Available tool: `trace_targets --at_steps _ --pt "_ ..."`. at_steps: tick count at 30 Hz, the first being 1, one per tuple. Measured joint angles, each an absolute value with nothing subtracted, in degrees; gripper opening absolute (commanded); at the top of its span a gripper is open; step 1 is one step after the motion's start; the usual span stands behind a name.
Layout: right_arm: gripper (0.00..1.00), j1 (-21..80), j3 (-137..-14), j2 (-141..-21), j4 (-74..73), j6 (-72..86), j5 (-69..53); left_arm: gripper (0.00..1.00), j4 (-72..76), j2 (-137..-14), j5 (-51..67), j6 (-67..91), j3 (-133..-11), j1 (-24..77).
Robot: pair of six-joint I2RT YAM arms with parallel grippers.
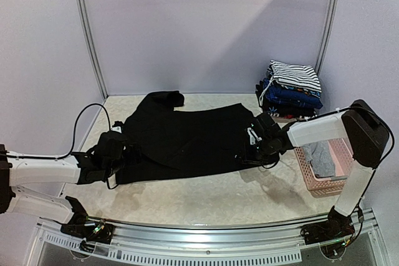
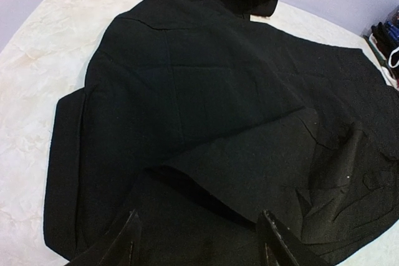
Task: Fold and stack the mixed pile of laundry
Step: Adjust the 1/3-folded shirt at the center of the board.
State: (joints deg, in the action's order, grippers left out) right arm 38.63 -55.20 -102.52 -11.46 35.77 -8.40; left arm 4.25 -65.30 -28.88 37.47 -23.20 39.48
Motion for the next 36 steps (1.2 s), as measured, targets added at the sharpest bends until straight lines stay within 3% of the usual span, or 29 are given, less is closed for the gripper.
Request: trace_targets --at_steps 10,18,26,36 --pt "0.41 39.4 -55.7 -102.5 -12.0 35.7 -7.6 0.64 5.3 -65.3 -28.8 37.5 -23.2 39.5" --pt "0.28 40.9 -57.1 -102.8 -12.2 35.2 -7.8 0.64 5.3 -65.6 -28.8 37.5 -22.8 39.5" --pt "0.0 41.0 -57.7 -103.6 -12.5 34.6 -7.8 0.64 5.4 -65.8 -28.7 37.5 -22.7 39.5" --pt "0.0 41.1 -59.4 -103.7 -14.5 34.0 -6.3 0.64 5.4 -65.8 -28.8 37.5 -22.5 39.5"
